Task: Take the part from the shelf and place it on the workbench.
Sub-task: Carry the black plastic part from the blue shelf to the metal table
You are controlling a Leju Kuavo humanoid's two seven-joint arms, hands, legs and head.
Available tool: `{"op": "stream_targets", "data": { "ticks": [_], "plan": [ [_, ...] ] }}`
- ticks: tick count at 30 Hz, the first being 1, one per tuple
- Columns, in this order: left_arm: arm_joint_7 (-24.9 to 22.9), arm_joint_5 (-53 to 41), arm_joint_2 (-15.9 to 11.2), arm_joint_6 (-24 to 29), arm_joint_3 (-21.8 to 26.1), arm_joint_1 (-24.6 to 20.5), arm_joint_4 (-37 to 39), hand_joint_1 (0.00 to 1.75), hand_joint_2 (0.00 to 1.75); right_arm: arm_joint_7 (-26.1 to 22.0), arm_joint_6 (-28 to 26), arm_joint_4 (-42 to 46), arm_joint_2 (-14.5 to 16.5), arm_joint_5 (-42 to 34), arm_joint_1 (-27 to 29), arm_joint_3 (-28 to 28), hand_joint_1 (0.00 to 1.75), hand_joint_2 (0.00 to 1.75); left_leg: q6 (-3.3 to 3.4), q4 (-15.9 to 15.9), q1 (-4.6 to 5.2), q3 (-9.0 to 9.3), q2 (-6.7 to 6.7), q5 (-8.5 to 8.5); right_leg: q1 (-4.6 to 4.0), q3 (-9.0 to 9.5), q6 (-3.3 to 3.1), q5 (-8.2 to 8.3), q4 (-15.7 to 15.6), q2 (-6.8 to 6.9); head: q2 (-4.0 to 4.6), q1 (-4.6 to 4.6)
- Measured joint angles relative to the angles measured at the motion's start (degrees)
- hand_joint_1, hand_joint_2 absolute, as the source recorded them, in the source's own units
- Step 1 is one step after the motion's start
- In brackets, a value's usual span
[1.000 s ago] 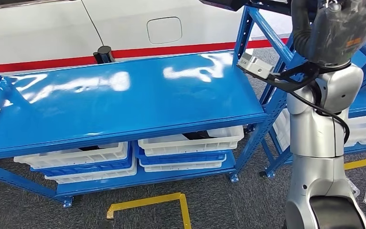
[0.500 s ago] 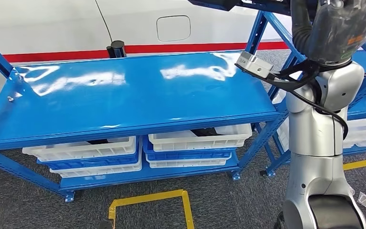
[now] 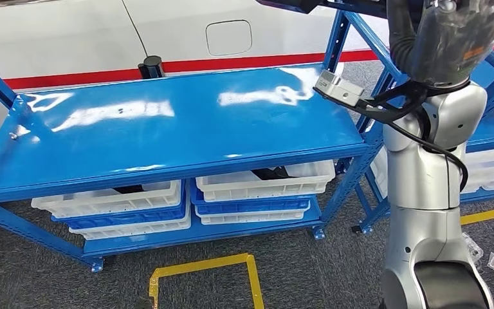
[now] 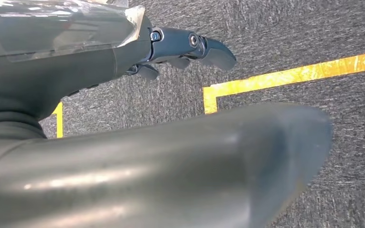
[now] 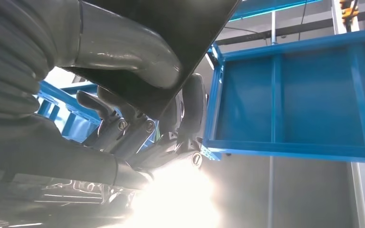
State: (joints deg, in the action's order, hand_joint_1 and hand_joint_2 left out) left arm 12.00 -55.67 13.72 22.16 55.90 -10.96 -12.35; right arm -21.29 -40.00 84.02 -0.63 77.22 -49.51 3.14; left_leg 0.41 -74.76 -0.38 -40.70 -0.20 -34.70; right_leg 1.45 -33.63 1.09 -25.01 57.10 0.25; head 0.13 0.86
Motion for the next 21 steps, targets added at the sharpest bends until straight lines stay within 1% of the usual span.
{"op": "stream_targets", "data": {
  "ticks": [1,2,3,4,5,6,7,8,9,10,11,12,13,14,15,16,17,18,19,20,21],
  "plan": [
    [0.0,0.0,0.0,0.0,0.0,0.0,0.0,0.00,0.00,0.0,0.0,0.0,0.0,0.0,0.1,0.0,1.75,1.75,-0.21,0.6,-0.26,0.43,0.02,0.84,0.12,-0.09,0.09,0.06,0.1,0.01,0.00,0.01],
    [0.0,0.0,0.0,0.0,0.0,0.0,0.0,0.00,0.00,0.0,0.0,0.0,0.1,0.0,0.1,0.0,1.75,1.75,-0.42,3.3,-0.54,1.96,0.04,2.59,0.29,-0.15,0.18,0.10,0.2,0.01,0.00,0.01],
    [0.0,0.0,-0.1,0.0,0.0,0.0,0.0,0.00,0.00,0.0,0.0,0.0,0.1,0.0,0.1,0.0,1.75,1.75,-0.70,7.5,-0.87,4.12,0.05,4.55,0.42,-0.24,0.31,0.08,0.5,0.01,0.00,0.02],
    [0.0,0.0,-0.1,0.0,0.0,0.0,0.0,0.00,0.00,0.0,0.0,0.0,0.1,0.0,0.0,0.0,1.75,1.75,-0.94,11.3,-0.97,6.12,0.01,5.98,0.34,-0.43,0.56,0.08,0.8,-0.02,0.00,0.06],
    [0.0,0.0,-0.1,0.0,0.0,0.0,0.0,0.00,0.00,0.0,0.0,0.0,0.2,0.0,0.0,0.0,1.75,1.75,-0.99,14.0,-1.01,7.39,-0.04,6.82,0.22,-0.69,0.91,0.15,1.0,-0.06,0.00,0.08],
    [0.0,0.0,-0.1,0.0,0.0,-0.1,0.0,0.00,0.00,0.0,0.0,0.0,0.2,0.0,0.0,0.0,1.75,1.75,-0.89,15.4,-0.92,7.87,-0.11,7.06,0.08,-0.97,1.32,0.29,1.1,-0.09,0.00,0.08],
    [0.0,0.0,-0.1,0.0,0.0,-0.1,0.0,0.00,0.00,0.0,0.0,0.0,0.3,0.0,-0.1,0.0,1.75,1.75,-0.57,15.5,-0.66,7.71,-0.19,7.04,-0.08,-1.21,1.78,0.54,1.1,-0.10,0.00,0.10],
    [0.0,0.0,-0.1,0.0,0.0,-0.1,0.0,0.00,0.00,0.0,0.0,0.0,0.3,0.0,-0.1,0.0,1.75,1.75,-0.06,15.5,-0.54,7.42,-0.22,7.28,-0.07,-1.37,2.18,0.80,0.9,-0.08,0.00,0.07],
    [0.0,0.0,-0.1,0.0,0.0,0.0,0.0,0.00,0.00,0.0,0.0,0.0,0.2,0.0,0.0,0.0,1.75,1.75,0.50,15.6,-0.46,7.22,-0.22,7.61,0.02,-1.69,2.45,0.72,1.0,-0.06,0.00,0.08],
    [0.0,0.0,-0.1,0.0,0.0,0.0,0.0,0.00,0.00,0.0,0.0,0.0,0.1,0.0,0.0,0.0,1.75,1.75,1.10,15.7,-0.41,7.00,-0.18,7.98,0.08,-2.25,2.54,0.09,1.8,-0.04,0.01,0.02],
    [0.0,0.0,-0.1,0.0,0.0,-0.1,0.0,0.00,0.00,0.0,0.0,0.0,0.1,0.0,0.0,0.0,1.75,1.75,1.68,15.9,-0.40,6.73,-0.12,8.36,0.15,-3.25,2.42,-1.17,3.8,-0.04,0.01,-0.07],
    [0.0,0.0,-0.1,0.0,0.0,-0.1,0.0,0.00,0.00,0.0,0.0,0.0,0.1,0.0,0.0,0.0,1.75,1.75,2.15,16.0,-0.38,6.39,-0.05,8.69,0.21,-4.68,2.15,-2.99,7.0,-0.06,0.01,-0.15],
    [0.0,0.0,-0.1,0.0,0.1,-0.1,0.0,0.00,0.00,0.0,0.0,0.0,0.0,0.0,0.0,0.0,1.75,1.75,2.48,15.9,-0.28,5.98,-0.02,8.95,0.15,-6.25,1.91,-4.94,11.1,-0.08,0.01,-0.25],
    [0.0,0.0,-0.1,0.0,0.1,-0.1,0.0,0.00,0.00,0.0,0.0,0.0,0.0,-0.1,0.0,0.0,1.75,1.75,2.71,15.9,-0.13,5.58,0.00,9.22,0.09,-7.66,1.84,-6.53,14.9,-0.09,0.00,-0.25],
    [0.0,0.0,-0.1,0.0,0.1,-0.1,0.0,0.00,0.00,0.0,0.0,0.0,0.0,-0.1,0.1,0.0,1.75,1.75,2.86,15.9,0.03,5.21,0.01,9.49,0.00,-8.32,1.92,-7.46,17.3,-0.10,0.00,-0.27],
    [0.0,0.0,-0.1,0.0,0.1,-0.1,0.0,0.00,0.00,0.0,0.0,0.0,0.0,-0.1,0.2,0.0,1.75,1.75,2.93,15.9,0.19,4.90,0.00,9.75,-0.09,-7.82,2.12,-7.56,17.4,-0.10,0.00,-0.26],
    [0.0,0.0,-0.1,0.0,0.2,0.0,0.0,0.00,0.00,0.0,0.0,0.0,0.0,0.0,0.2,0.0,1.75,1.75,2.92,15.9,0.31,4.68,-0.04,9.98,-0.20,-6.09,2.36,-6.88,15.1,-0.10,0.00,-0.26],
    [0.0,0.0,-0.1,0.0,0.2,0.0,0.0,0.00,0.00,0.0,0.0,0.0,0.0,0.0,0.2,0.0,1.75,1.75,2.86,15.9,0.39,4.54,-0.07,10.18,-0.36,-3.43,2.51,-5.71,11.0,-0.10,0.00,-0.27],
    [0.0,0.0,0.0,0.0,0.3,0.0,0.0,0.00,0.00,0.0,0.0,0.0,0.0,0.0,0.1,0.0,1.75,1.75,2.72,15.9,0.46,4.43,-0.09,10.38,-0.58,-0.78,2.39,-4.78,6.5,-0.09,0.00,-0.24],
    [0.0,0.0,0.0,0.0,0.3,-0.1,0.0,0.00,0.00,0.0,0.0,0.0,0.0,0.0,0.0,0.0,1.75,1.75,2.50,15.9,0.54,4.30,-0.09,10.57,-0.88,1.22,2.18,-3.99,3.1,-0.08,0.00,-0.20],
    [0.0,0.0,0.0,0.0,0.3,-0.1,0.0,0.00,0.00,0.0,0.0,0.0,0.1,0.0,-0.1,0.0,1.75,1.75,2.21,15.8,0.60,4.17,-0.05,10.80,-1.15,2.33,1.88,-3.55,1.2,-0.08,0.00,-0.20]
  ]
}}
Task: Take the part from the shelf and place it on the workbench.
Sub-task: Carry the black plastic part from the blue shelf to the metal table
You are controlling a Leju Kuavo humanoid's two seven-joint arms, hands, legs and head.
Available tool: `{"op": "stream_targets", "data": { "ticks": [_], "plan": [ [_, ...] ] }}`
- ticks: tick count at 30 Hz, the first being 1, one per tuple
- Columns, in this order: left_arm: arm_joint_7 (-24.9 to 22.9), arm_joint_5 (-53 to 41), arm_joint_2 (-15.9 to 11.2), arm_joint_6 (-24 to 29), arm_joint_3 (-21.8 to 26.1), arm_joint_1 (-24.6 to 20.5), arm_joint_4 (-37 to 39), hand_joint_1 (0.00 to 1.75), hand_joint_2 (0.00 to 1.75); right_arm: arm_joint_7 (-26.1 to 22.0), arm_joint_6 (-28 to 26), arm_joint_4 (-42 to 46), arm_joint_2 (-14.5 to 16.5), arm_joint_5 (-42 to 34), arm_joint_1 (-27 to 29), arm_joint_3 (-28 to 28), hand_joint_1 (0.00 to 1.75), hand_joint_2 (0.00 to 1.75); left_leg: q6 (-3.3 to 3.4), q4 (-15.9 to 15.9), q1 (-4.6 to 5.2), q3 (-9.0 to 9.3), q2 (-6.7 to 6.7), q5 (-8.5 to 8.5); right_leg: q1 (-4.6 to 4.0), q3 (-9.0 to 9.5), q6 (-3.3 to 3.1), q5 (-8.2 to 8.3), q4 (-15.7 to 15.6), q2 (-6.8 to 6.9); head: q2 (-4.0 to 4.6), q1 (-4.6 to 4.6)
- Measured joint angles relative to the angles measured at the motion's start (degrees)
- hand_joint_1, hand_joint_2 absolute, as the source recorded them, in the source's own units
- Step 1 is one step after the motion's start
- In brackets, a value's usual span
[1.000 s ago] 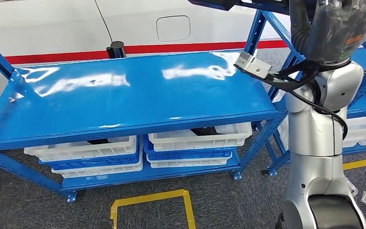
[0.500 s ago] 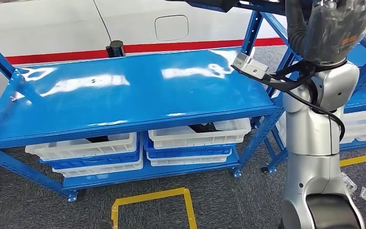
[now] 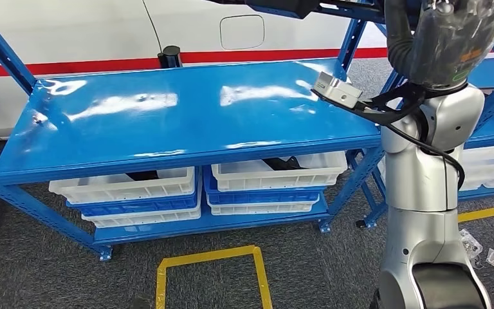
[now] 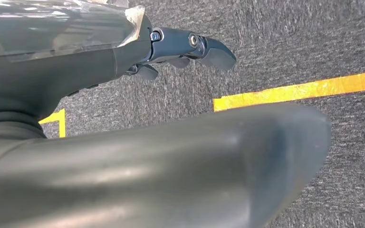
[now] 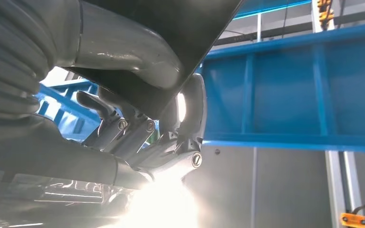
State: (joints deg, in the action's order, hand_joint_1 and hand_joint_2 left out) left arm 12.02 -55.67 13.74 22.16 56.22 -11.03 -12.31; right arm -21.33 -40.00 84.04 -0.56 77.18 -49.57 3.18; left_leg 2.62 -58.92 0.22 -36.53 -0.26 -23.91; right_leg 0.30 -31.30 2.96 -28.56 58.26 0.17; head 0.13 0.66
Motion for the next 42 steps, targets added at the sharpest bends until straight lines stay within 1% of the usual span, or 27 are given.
{"op": "stream_targets", "data": {
  "ticks": [2,4,6,8,9,10,11,14,15,19,20,22,24,25,26,28,30,31,33,34,35,37,38,39,40,41,42],
  "plan": [
    [0.0,0.0,0.1,0.0,0.1,0.0,0.0,0.00,0.00,0.0,0.0,0.0,0.0,0.0,-0.1,0.0,1.75,1.75,-0.65,0.1,0.07,-0.22,0.07,0.50,-0.36,0.15,-0.56,0.47,-0.6,-0.01,0.00,0.02],
    [0.0,0.0,0.1,0.0,0.1,0.0,0.1,0.00,0.00,0.0,0.0,0.0,0.0,0.0,-0.1,0.0,1.75,1.75,-1.25,-0.4,0.05,-0.67,0.05,0.00,0.30,-0.11,-1.17,1.22,-0.9,0.08,0.00,0.03],
    [0.0,0.0,0.0,0.0,0.2,0.0,0.1,0.00,0.00,0.0,0.0,0.0,0.1,0.0,-0.1,0.0,1.75,1.75,-1.93,-4.7,-0.11,-2.43,0.01,-3.37,0.99,-0.58,-1.80,2.02,-1.2,0.20,0.00,0.16],
    [0.0,0.0,0.0,0.0,0.2,0.0,0.1,0.00,0.00,-0.1,0.0,0.0,0.3,0.0,-0.1,0.0,1.75,1.75,-2.62,-12.7,-0.41,-5.31,0.03,-7.99,0.98,-1.33,-2.03,2.62,-1.1,0.30,0.00,0.28],
    [0.0,0.2,-0.1,0.1,0.2,0.0,0.1,0.00,0.00,-0.2,0.0,0.0,0.3,-0.1,0.0,0.0,1.75,1.75,-2.87,-15.7,-0.58,-6.26,0.04,-9.34,0.99,-1.71,-1.99,2.91,-1.1,0.33,0.00,0.26],
    [0.0,0.4,-0.1,0.2,0.3,0.0,0.1,0.00,0.00,-0.3,0.0,0.0,0.4,-0.2,0.1,0.0,1.75,1.75,-3.05,-16.9,-0.74,-6.29,0.06,-9.70,1.02,-2.09,-1.87,3.16,-0.9,0.36,0.00,0.27],
    [0.0,0.7,-0.1,0.3,0.3,0.0,0.1,0.00,0.00,-0.4,0.0,0.0,0.6,-0.3,0.1,0.0,1.75,1.75,-3.19,-15.6,-0.91,-5.10,0.07,-8.97,1.10,-2.44,-1.73,3.32,-0.7,0.36,0.00,0.27],
    [0.3,1.2,-0.2,0.7,0.5,0.0,0.1,0.00,0.00,-0.4,0.0,0.0,1.2,0.4,0.1,0.2,1.75,1.75,-3.40,-4.1,-1.34,2.16,0.03,-5.16,1.12,-3.40,-1.30,3.61,0.2,0.34,0.00,0.31],
    [0.3,1.2,-0.2,0.7,0.6,0.0,0.1,0.00,0.00,-0.3,0.0,0.0,1.5,0.8,0.0,0.2,1.75,1.75,-3.19,-1.7,-1.32,3.43,-0.04,-4.58,0.95,-3.72,-1.03,3.78,0.4,0.33,0.00,0.31],
    [0.4,1.1,-0.2,0.7,0.6,0.0,0.2,0.00,0.00,0.3,0.1,0.0,1.9,1.4,0.0,0.5,1.75,1.75,-1.14,-0.5,-0.89,2.82,-0.15,-3.21,0.75,-4.79,0.57,4.40,0.4,0.37,0.00,0.31],
    [0.4,1.0,-0.2,0.7,0.6,0.0,0.2,0.00,0.00,0.4,0.1,0.0,1.9,1.4,0.0,0.5,1.75,1.75,-0.51,-0.3,-0.90,2.40,-0.08,-2.65,0.79,-5.45,0.58,3.42,1.4,0.35,0.00,0.20],
    [0.3,0.9,-0.2,0.7,0.6,-0.1,0.2,0.00,0.00,0.6,0.1,0.0,1.8,1.4,0.1,0.5,1.75,1.75,0.34,-0.2,-0.87,1.30,0.09,-1.57,0.87,-7.60,-0.09,-0.61,6.8,0.24,0.00,-0.04],
    [0.3,0.7,-0.2,0.7,0.6,-0.1,0.2,0.00,0.00,0.6,0.1,0.0,1.7,1.4,0.3,0.5,1.75,1.75,0.63,-0.2,-0.74,-0.01,0.14,-0.58,0.82,-9.49,-0.41,-4.43,14.2,0.15,0.00,-0.20],
    [0.3,0.6,-0.2,0.7,0.6,-0.1,0.2,0.00,0.00,0.6,0.1,0.0,1.6,1.4,0.5,0.5,1.75,1.75,0.64,-0.2,-0.68,-0.68,0.15,-0.05,0.79,-9.52,-0.19,-5.13,16.3,0.11,0.00,-0.19],
    [0.2,0.5,-0.2,0.7,0.6,-0.1,0.2,0.00,0.00,0.6,0.0,0.0,1.5,1.3,0.7,0.5,1.75,1.75,0.59,-0.2,-0.64,-1.33,0.15,0.49,0.78,-8.51,0.22,-4.86,16.2,0.09,0.00,-0.20],
    [0.2,0.5,-0.2,0.7,0.5,-0.1,0.2,0.00,0.00,0.6,0.0,0.0,1.4,1.3,0.9,0.5,1.75,1.75,0.33,-0.2,-0.62,-2.50,0.11,1.57,0.77,-3.57,0.94,-2.89,10.0,0.09,0.00,-0.20],
    [0.2,0.5,-0.2,0.7,0.5,-0.2,0.2,0.00,0.00,0.6,0.0,0.2,1.5,1.3,0.9,0.6,1.75,1.75,-0.22,-0.1,-0.49,-3.31,0.06,2.62,0.41,1.80,0.79,-2.17,2.1,0.05,0.00,-0.09],
    [0.2,0.5,-0.2,0.6,0.5,-0.2,0.2,0.00,0.00,0.6,0.0,0.3,1.5,1.3,0.8,0.6,1.75,1.75,-0.55,0.0,-0.44,-3.46,0.06,3.16,0.18,3.00,0.55,-2.24,-0.2,-0.02,0.00,-0.03],
    [0.2,0.4,-0.2,0.6,0.5,-0.2,0.2,0.00,0.00,0.6,0.0,0.5,1.5,1.3,0.9,0.6,1.75,1.75,-1.26,0.5,-0.42,-3.55,0.05,4.26,-0.07,2.77,-0.04,-1.84,-1.0,-0.13,0.00,0.16],
    [0.2,0.4,-0.1,0.6,0.5,-0.2,0.2,0.00,0.00,0.6,0.0,0.5,1.4,1.3,0.9,0.7,1.75,1.75,-1.59,0.4,-0.48,-3.77,0.01,4.18,0.23,2.45,-0.41,-1.36,-1.1,-0.11,0.00,0.13],
    [0.1,0.3,-0.1,0.6,0.5,-0.1,0.2,0.00,0.00,0.6,0.0,0.5,1.4,1.3,0.9,0.7,1.75,1.75,-1.88,-0.2,-0.55,-4.20,0.01,3.11,0.53,2.09,-1.01,-0.76,-1.1,-0.04,0.00,0.21],
    [0.0,0.2,-0.2,0.6,0.5,-0.2,0.2,0.00,0.00,0.6,0.1,0.5,1.5,1.4,1.0,0.7,1.75,1.75,-2.38,-5.0,-0.79,-5.87,0.04,-2.10,1.03,0.94,-1.95,0.68,-1.2,0.09,0.00,0.50],
    [0.0,0.1,-0.2,0.6,0.5,-0.2,0.2,0.00,0.00,0.6,0.1,0.6,1.5,1.4,1.0,0.7,1.75,1.75,-2.62,-8.9,-0.86,-6.89,0.06,-5.05,1.00,0.13,-2.24,1.36,-1.2,0.10,0.00,0.64],
    [0.0,0.1,-0.2,0.6,0.5,-0.2,0.2,0.00,0.00,0.6,0.1,0.6,1.5,1.4,1.1,0.7,1.75,1.75,-2.88,-12.9,-0.93,-7.69,0.06,-7.07,0.99,-0.67,-2.25,2.02,-1.1,0.11,0.00,0.71],
    [0.0,0.0,-0.2,0.6,0.5,-0.2,0.2,0.00,0.00,0.6,0.1,0.6,1.5,1.4,1.2,0.7,1.75,1.75,-3.10,-15.8,-1.00,-7.92,0.06,-7.75,0.99,-1.43,-2.16,2.60,-1.1,0.12,0.00,0.70],
    [0.0,0.0,-0.2,0.6,0.5,-0.2,0.2,0.00,0.00,0.6,0.1,0.6,1.5,1.4,1.4,0.7,1.75,1.75,-3.28,-16.8,-1.13,-7.28,0.07,-7.22,1.01,-2.19,-1.98,3.12,-0.9,0.14,0.00,0.72],
    [0.0,0.0,-0.2,0.6,0.5,-0.2,0.2,0.00,0.00,0.6,0.1,0.6,1.5,1.4,1.5,0.7,1.75,1.75,-3.42,-15.8,-1.30,-5.64,0.08,-5.94,1.08,-2.92,-1.76,3.57,-0.8,0.15,0.00,0.72]
  ]
}}
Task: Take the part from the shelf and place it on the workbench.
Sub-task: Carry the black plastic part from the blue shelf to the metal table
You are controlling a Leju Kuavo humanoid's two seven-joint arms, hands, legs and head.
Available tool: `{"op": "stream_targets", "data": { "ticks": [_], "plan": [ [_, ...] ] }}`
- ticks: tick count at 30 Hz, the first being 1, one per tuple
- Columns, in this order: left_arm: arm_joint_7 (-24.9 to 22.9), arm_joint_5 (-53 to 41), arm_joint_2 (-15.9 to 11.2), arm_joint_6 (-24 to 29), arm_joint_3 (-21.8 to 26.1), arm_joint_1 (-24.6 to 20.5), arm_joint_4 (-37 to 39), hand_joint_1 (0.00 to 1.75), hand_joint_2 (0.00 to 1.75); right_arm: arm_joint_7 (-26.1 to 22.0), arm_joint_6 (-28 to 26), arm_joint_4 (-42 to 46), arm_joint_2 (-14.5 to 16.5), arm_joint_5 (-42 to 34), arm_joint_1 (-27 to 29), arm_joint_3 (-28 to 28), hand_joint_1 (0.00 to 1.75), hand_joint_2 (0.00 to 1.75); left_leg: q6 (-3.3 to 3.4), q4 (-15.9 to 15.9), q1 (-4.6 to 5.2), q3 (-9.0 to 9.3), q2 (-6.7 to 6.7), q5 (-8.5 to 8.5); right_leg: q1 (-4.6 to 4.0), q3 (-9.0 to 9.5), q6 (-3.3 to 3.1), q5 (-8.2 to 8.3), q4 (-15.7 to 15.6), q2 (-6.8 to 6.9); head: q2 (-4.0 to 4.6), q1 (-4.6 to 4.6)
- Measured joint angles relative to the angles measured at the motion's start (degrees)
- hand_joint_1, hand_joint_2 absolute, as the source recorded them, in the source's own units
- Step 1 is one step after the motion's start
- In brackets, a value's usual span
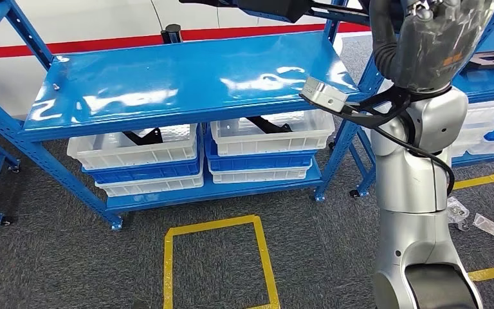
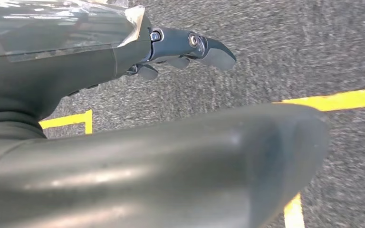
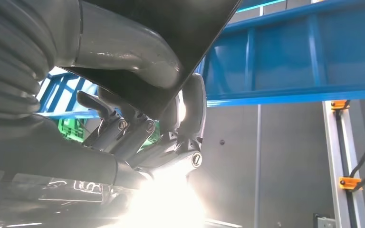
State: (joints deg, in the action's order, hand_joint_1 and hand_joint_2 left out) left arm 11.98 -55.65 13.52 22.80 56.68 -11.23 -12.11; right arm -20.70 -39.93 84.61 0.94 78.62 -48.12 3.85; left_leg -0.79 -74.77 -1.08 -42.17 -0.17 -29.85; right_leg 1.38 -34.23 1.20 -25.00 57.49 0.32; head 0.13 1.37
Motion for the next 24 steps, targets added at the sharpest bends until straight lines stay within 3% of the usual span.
{"op": "stream_targets", "data": {
  "ticks": [1,3,4,5,7,8,10,12,13,14,15,17,19,20,21,22,24],
  "plan": [
    [0.0,0.0,0.0,0.0,0.0,0.0,0.0,0.00,0.00,0.0,0.0,0.0,0.0,0.0,0.0,0.0,1.75,1.75,-0.12,2.9,-0.22,2.69,0.02,1.29,0.08,-0.69,0.28,0.37,0.3,0.00,0.00,0.02],
    [0.0,-0.1,0.0,0.0,-0.1,-0.3,0.0,0.00,0.00,0.2,0.0,0.2,-0.1,0.2,0.0,0.0,1.75,1.75,-0.19,10.6,-0.35,8.51,-0.10,1.49,0.00,-1.92,0.95,0.96,1.0,0.02,0.00,0.04],
    [-0.1,-0.2,0.0,0.0,-0.1,-0.4,0.0,0.00,0.00,0.3,0.0,0.2,-0.1,0.4,0.0,0.0,1.75,1.75,-0.02,13.3,-0.26,10.25,-0.19,0.96,-0.09,-2.32,1.42,1.29,1.3,0.07,0.00,0.03],
    [-0.1,-0.3,0.0,0.0,-0.1,-0.6,0.0,0.00,0.00,0.5,0.0,0.3,-0.1,0.5,0.0,0.0,1.75,1.75,0.28,14.7,0.00,10.87,-0.29,0.44,-0.17,-2.62,1.87,1.69,1.3,0.14,0.00,0.04],
    [-0.2,-0.6,0.0,0.0,-0.2,-0.7,0.0,0.00,0.00,0.8,0.0,0.4,-0.3,0.7,0.2,0.0,1.75,1.75,1.49,15.2,0.26,10.26,-0.22,1.07,-0.13,-3.03,2.73,2.34,1.3,0.25,0.00,-0.03],
    [-0.3,-0.6,0.0,0.0,-0.2,-0.8,0.0,0.00,0.00,0.9,0.0,0.4,-0.4,0.7,0.3,0.0,1.75,1.75,2.20,15.3,0.31,9.83,-0.12,1.65,-0.06,-3.55,2.82,1.80,1.7,0.22,0.00,-0.06],
    [-0.4,-0.7,0.0,-0.1,-0.2,-0.9,0.0,0.00,0.00,1.1,0.0,0.4,-0.8,0.7,0.6,0.0,1.75,1.75,3.34,15.5,0.20,8.56,0.12,2.99,0.10,-5.30,2.38,-1.87,5.7,0.10,0.00,-0.33],
    [-0.3,-0.8,0.0,-0.1,-0.3,-1.1,0.0,0.00,0.00,1.3,0.0,0.4,-1.0,0.8,0.8,-0.1,1.75,1.75,3.71,15.5,0.28,6.89,0.19,4.28,0.04,-7.27,2.03,-6.39,13.0,-0.03,0.00,-0.60],
    [-0.2,-0.8,0.0,-0.2,-0.3,-1.1,0.0,0.00,0.00,1.4,0.0,0.4,-1.1,0.9,1.1,-0.1,1.75,1.75,3.72,15.5,0.31,6.03,0.22,4.93,0.03,-7.65,2.25,-7.44,16.1,-0.06,0.00,-0.64],
    [-0.2,-0.9,0.0,-0.2,-0.3,-1.1,0.0,0.00,0.00,1.5,0.0,0.4,-1.2,0.9,1.4,-0.1,1.75,1.75,3.68,15.5,0.33,5.16,0.27,5.59,0.02,-7.28,2.72,-7.44,17.6,-0.08,0.00,-0.65],
    [-0.1,-1.0,0.0,-0.4,-0.4,-1.1,0.0,0.00,0.00,1.6,0.0,0.4,-1.3,1.0,1.7,-0.2,1.75,1.75,3.58,15.4,0.34,4.36,0.30,6.22,0.03,-5.98,3.30,-6.54,17.3,-0.08,0.00,-0.67],
    [-0.1,-1.3,0.0,-0.6,-0.5,-1.2,0.0,0.00,0.00,1.6,0.0,0.6,-1.6,1.1,2.0,-0.2,1.75,1.75,3.21,15.4,0.35,3.00,0.32,7.38,0.00,-0.79,3.91,-4.69,11.1,-0.07,0.00,-0.71],
    [-0.1,-1.8,0.1,-0.8,-0.9,-1.4,0.0,0.00,0.00,1.6,0.0,1.3,-1.8,1.3,2.2,-0.4,1.75,1.75,2.60,15.5,0.47,2.25,0.31,8.55,-0.47,4.69,3.21,-5.24,3.0,-0.15,0.00,-0.60],
    [-0.2,-2.0,0.1,-0.8,-1.2,-1.6,0.0,0.00,0.00,1.6,0.0,1.6,-2.0,1.3,2.4,-0.7,1.75,1.75,2.29,15.7,0.51,2.15,0.29,9.14,-0.74,6.04,2.76,-5.76,0.6,-0.22,0.00,-0.58],
    [-0.4,-2.3,0.2,-0.9,-1.4,-1.7,0.0,0.00,0.00,1.6,0.0,1.9,-2.1,1.3,2.6,-0.9,1.75,1.75,1.97,15.9,0.53,2.13,0.26,9.75,-1.01,6.42,2.35,-5.88,-0.3,-0.29,0.00,-0.52],
    [-0.5,-2.4,0.2,-0.9,-1.6,-1.8,0.0,0.00,0.00,1.6,0.0,2.1,-2.2,1.2,2.9,-1.2,1.75,1.75,1.66,16.2,0.48,2.05,0.20,10.10,-0.74,6.12,1.90,-5.40,-0.3,-0.32,0.00,-0.54],
    [-0.7,-2.5,0.2,-0.9,-1.8,-1.8,0.0,0.00,0.00,1.5,0.0,2.3,-2.4,1.1,3.2,-1.5,1.75,1.75,1.11,15.0,0.37,1.26,0.09,8.28,-0.23,5.45,0.74,-4.34,-0.4,-0.30,0.00,-0.48]
  ]
}}
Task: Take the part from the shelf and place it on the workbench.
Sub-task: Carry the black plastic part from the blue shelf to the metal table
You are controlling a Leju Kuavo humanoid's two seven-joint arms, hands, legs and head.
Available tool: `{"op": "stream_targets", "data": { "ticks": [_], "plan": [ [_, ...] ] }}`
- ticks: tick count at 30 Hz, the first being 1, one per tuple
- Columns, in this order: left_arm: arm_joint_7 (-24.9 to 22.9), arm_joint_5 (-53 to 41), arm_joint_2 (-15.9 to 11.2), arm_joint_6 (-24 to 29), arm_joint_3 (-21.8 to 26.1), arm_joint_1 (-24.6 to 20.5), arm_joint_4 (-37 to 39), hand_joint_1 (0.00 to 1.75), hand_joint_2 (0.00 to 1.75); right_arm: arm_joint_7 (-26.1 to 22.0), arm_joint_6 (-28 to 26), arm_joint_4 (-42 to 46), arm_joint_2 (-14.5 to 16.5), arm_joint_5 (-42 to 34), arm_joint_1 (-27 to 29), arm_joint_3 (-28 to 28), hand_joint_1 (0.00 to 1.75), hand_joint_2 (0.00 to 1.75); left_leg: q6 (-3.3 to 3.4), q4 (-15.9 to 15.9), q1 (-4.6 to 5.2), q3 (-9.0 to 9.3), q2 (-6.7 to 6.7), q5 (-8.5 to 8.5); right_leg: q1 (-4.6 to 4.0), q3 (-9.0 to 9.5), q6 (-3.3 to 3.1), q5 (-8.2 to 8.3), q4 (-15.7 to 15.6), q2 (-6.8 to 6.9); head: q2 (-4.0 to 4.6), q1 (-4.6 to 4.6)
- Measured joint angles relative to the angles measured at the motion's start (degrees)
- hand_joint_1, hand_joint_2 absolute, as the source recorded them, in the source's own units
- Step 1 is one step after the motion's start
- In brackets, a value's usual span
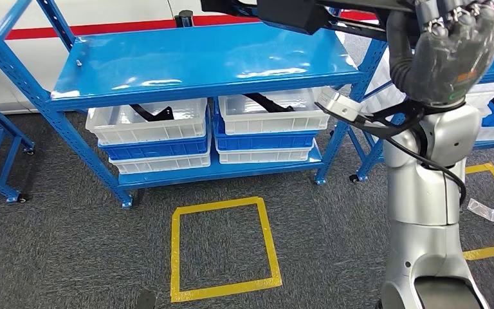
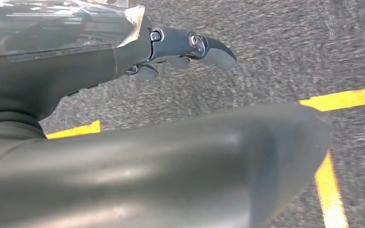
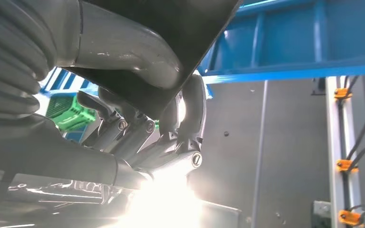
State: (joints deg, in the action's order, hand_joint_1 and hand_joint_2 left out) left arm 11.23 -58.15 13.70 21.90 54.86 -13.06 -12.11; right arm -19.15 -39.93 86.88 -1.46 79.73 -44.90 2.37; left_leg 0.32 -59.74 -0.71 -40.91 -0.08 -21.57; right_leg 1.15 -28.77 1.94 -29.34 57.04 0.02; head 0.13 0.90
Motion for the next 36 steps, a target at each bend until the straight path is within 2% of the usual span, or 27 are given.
{"op": "stream_targets", "data": {
  "ticks": [1,3,4,5,6,7,8,10,11,13,15,17,19,20,21,22,23,24,25,26,28,30,31,32,34,35,36],
  "plan": [
    [-0.1,0.0,0.0,0.0,0.0,0.0,0.0,0.00,0.00,0.0,0.0,0.1,0.0,0.0,0.1,-0.1,1.75,1.75,-0.21,-2.4,-0.05,-0.87,-0.05,-2.41,0.29,-0.47,-0.61,0.62,-0.1,0.03,0.00,0.06],
    [-0.2,0.0,0.0,0.0,-0.1,0.0,0.0,0.00,0.00,-0.1,0.0,0.2,-0.1,0.0,0.4,-0.1,1.75,1.75,-0.51,-10.1,-0.11,-2.99,-0.08,-7.73,0.17,-1.63,-1.26,1.64,0.0,0.08,0.00,0.22],
    [-0.2,0.0,-0.1,0.0,-0.1,0.0,0.0,0.00,0.00,-0.1,0.0,0.2,-0.1,0.0,0.5,-0.1,1.75,1.75,-0.65,-13.7,-0.11,-3.72,-0.08,-9.16,0.11,-2.18,-1.30,2.10,0.0,0.09,0.00,0.26],
    [-0.2,-0.1,-0.1,0.0,-0.1,0.0,0.0,0.00,0.00,-0.2,0.0,0.2,-0.1,-0.1,0.7,-0.1,1.75,1.75,-0.74,-15.7,-0.12,-3.69,-0.07,-9.33,0.07,-2.74,-1.25,2.52,0.1,0.10,0.00,0.28],
    [-0.3,0.0,-0.1,0.0,-0.1,0.0,0.0,0.00,0.00,-0.5,0.0,0.2,-0.1,-0.3,0.8,-0.1,1.75,1.75,-0.78,-15.6,-0.15,-2.67,-0.06,-8.51,0.07,-3.25,-1.10,2.88,0.2,0.09,0.00,0.30],
    [-0.3,0.1,-0.1,0.1,-0.1,-0.1,0.0,0.00,0.00,-0.8,0.0,0.2,-0.1,-0.5,0.8,-0.1,1.75,1.75,-0.74,-13.3,-0.21,-0.56,-0.06,-7.14,0.09,-3.72,-0.91,3.17,0.3,0.08,0.00,0.33],
    [-0.4,0.3,-0.1,0.2,-0.1,-0.2,0.0,0.00,0.00,-1.2,0.0,0.2,0.0,-0.9,0.8,-0.1,1.75,1.75,-0.64,-9.5,-0.28,2.23,-0.06,-6.07,0.12,-4.13,-0.72,3.36,0.6,0.08,0.00,0.34],
    [-0.3,0.8,-0.2,0.3,-0.1,-0.4,0.0,0.00,0.00,-2.1,0.0,0.1,0.1,-1.5,0.7,-0.2,1.75,1.75,-0.38,-2.6,-0.19,6.85,-0.12,-5.48,-0.16,-4.90,-0.20,3.68,1.1,0.13,0.00,0.28],
    [-0.3,1.1,-0.3,0.4,-0.1,-0.5,0.0,0.00,0.00,-2.5,0.0,0.1,0.2,-1.7,0.6,-0.2,1.75,1.75,-0.24,-0.8,-0.06,7.81,-0.16,-5.74,-0.28,-5.20,0.15,3.90,1.3,0.16,0.00,0.24],
    [0.0,1.7,-0.4,0.7,0.0,-0.5,0.0,0.00,0.00,-3.0,0.0,-0.2,0.7,-1.9,0.3,-0.2,1.75,1.75,0.14,0.0,0.18,7.70,-0.20,-5.73,-0.39,-5.74,1.06,4.47,1.4,0.25,0.00,0.14],
    [0.3,2.3,-0.5,1.1,0.1,-0.5,0.0,0.00,0.00,-3.4,0.0,-0.5,1.2,-2.0,-0.2,-0.2,1.75,1.75,1.14,0.6,0.07,7.16,-0.09,-5.09,-0.36,-6.91,1.41,3.45,2.6,0.25,0.00,0.09],
    [0.6,2.8,-0.5,1.3,0.2,-0.5,0.0,0.00,0.00,-3.5,0.0,-0.9,1.7,-1.9,-0.5,-0.2,1.75,1.75,2.26,0.9,-0.08,6.23,0.05,-4.12,-0.29,-9.09,0.96,-0.21,7.8,0.20,0.00,-0.16],
    [0.9,3.2,-0.6,1.4,0.3,-0.4,0.0,0.00,0.00,-3.5,0.0,-1.3,2.3,-1.7,-0.6,-0.2,1.75,1.75,2.63,0.9,-0.06,5.04,0.09,-3.20,-0.31,-11.30,0.77,-3.84,15.4,0.16,0.00,-0.39],
    [1.0,3.3,-0.6,1.4,0.5,-0.3,0.0,0.00,0.00,-3.5,0.0,-1.5,2.6,-1.6,-0.6,-0.2,1.75,1.75,2.61,0.9,-0.05,4.45,0.10,-2.71,-0.27,-11.59,1.04,-4.53,17.7,0.16,0.00,-0.39],
    [1.1,3.5,-0.7,1.4,0.6,-0.2,0.0,0.00,0.00,-3.5,0.0,-1.7,2.9,-1.3,-0.6,-0.2,1.75,1.75,2.52,0.9,-0.06,3.89,0.11,-2.23,-0.20,-10.86,1.51,-4.21,17.8,0.16,0.00,-0.41],
    [1.2,3.6,-0.7,1.4,0.7,-0.1,0.0,0.00,0.00,-3.4,0.0,-1.9,3.2,-1.1,-0.7,-0.2,1.75,1.75,2.38,0.9,-0.08,3.38,0.10,-1.77,-0.11,-9.12,2.06,-3.16,15.7,0.16,0.00,-0.41],
    [1.3,3.6,-0.7,1.4,0.8,-0.1,0.0,0.00,0.00,-3.4,0.0,-2.1,3.5,-0.9,-0.8,-0.1,1.75,1.75,2.18,0.9,-0.10,2.91,0.08,-1.31,-0.02,-6.56,2.54,-1.90,12.1,0.17,0.00,-0.41],
    [1.3,3.7,-0.7,1.4,0.8,-0.1,0.0,0.00,0.00,-3.2,0.0,-2.3,3.7,-0.7,-1.0,-0.1,1.75,1.75,1.90,0.8,-0.04,2.47,0.03,-0.87,-0.03,-3.68,2.70,-1.12,7.7,0.15,0.00,-0.42],
    [1.3,3.7,-0.7,1.4,0.8,-0.1,0.0,0.00,0.00,-3.1,0.0,-2.4,3.9,-0.6,-1.2,-0.1,1.75,1.75,1.57,0.9,0.02,2.14,0.00,-0.37,-0.21,-1.49,2.53,-0.71,4.1,0.07,0.00,-0.34],
    [1.3,3.7,-0.7,1.4,0.9,-0.1,0.0,0.00,0.00,-2.9,0.0,-2.4,4.1,-0.5,-1.5,-0.1,1.75,1.75,1.21,1.0,0.09,1.91,-0.04,0.14,-0.41,-0.19,2.20,-0.66,1.8,-0.03,0.00,-0.33],
    [1.3,3.7,-0.7,1.4,0.9,0.0,0.0,0.00,0.00,-2.7,0.0,-2.6,4.3,-0.4,-1.6,-0.1,1.75,1.75,0.51,1.3,0.14,1.68,-0.07,1.27,-0.85,-0.10,1.27,-0.47,0.8,-0.22,0.00,-0.24],
    [1.4,3.7,-0.8,1.5,0.9,0.1,0.0,0.00,0.00,-2.7,0.0,-2.9,4.5,-0.4,-1.7,-0.1,1.75,1.75,-0.09,1.0,0.00,1.19,-0.11,0.94,-0.35,-0.84,0.21,0.44,0.7,-0.17,0.00,-0.20],
    [1.4,3.7,-0.9,1.5,1.0,0.2,0.0,0.00,0.00,-2.6,0.0,-3.0,4.6,-0.3,-1.8,-0.1,1.75,1.75,-0.36,-0.2,-0.07,0.61,-0.11,-0.63,-0.08,-1.29,-0.31,1.02,0.6,-0.12,0.00,-0.13],
    [1.4,3.7,-0.9,1.5,1.0,0.2,0.0,0.00,0.00,-2.6,0.0,-3.1,4.8,-0.3,-1.9,-0.1,1.75,1.75,-0.59,-2.6,-0.16,-0.27,-0.10,-3.23,0.14,-1.86,-0.80,1.63,0.5,-0.04,0.00,-0.04],
    [1.4,3.7,-1.0,1.5,1.0,0.2,0.0,0.00,0.00,-2.5,0.0,-3.4,5.0,-0.3,-2.0,-0.1,1.75,1.75,-0.82,-9.6,-0.20,-2.05,-0.08,-8.44,-0.15,-3.17,-1.37,2.76,0.6,0.02,0.00,0.10],
    [1.4,3.7,-1.1,1.4,1.0,0.2,0.0,0.00,0.00,-2.5,0.0,-3.6,5.1,-0.3,-2.0,-0.1,1.75,1.75,-0.83,-12.5,-0.21,-2.43,-0.08,-9.52,-0.29,-3.91,-1.55,3.32,0.6,0.04,0.00,0.11],
    [1.4,3.7,-1.1,1.4,1.0,0.2,0.0,0.00,0.00,-2.4,0.0,-3.7,5.2,-0.3,-2.0,-0.1,1.75,1.75,-0.77,-13.9,-0.20,-2.06,-0.09,-9.12,-0.42,-4.68,-1.55,3.88,0.7,0.03,0.00,0.11]
  ]
}}
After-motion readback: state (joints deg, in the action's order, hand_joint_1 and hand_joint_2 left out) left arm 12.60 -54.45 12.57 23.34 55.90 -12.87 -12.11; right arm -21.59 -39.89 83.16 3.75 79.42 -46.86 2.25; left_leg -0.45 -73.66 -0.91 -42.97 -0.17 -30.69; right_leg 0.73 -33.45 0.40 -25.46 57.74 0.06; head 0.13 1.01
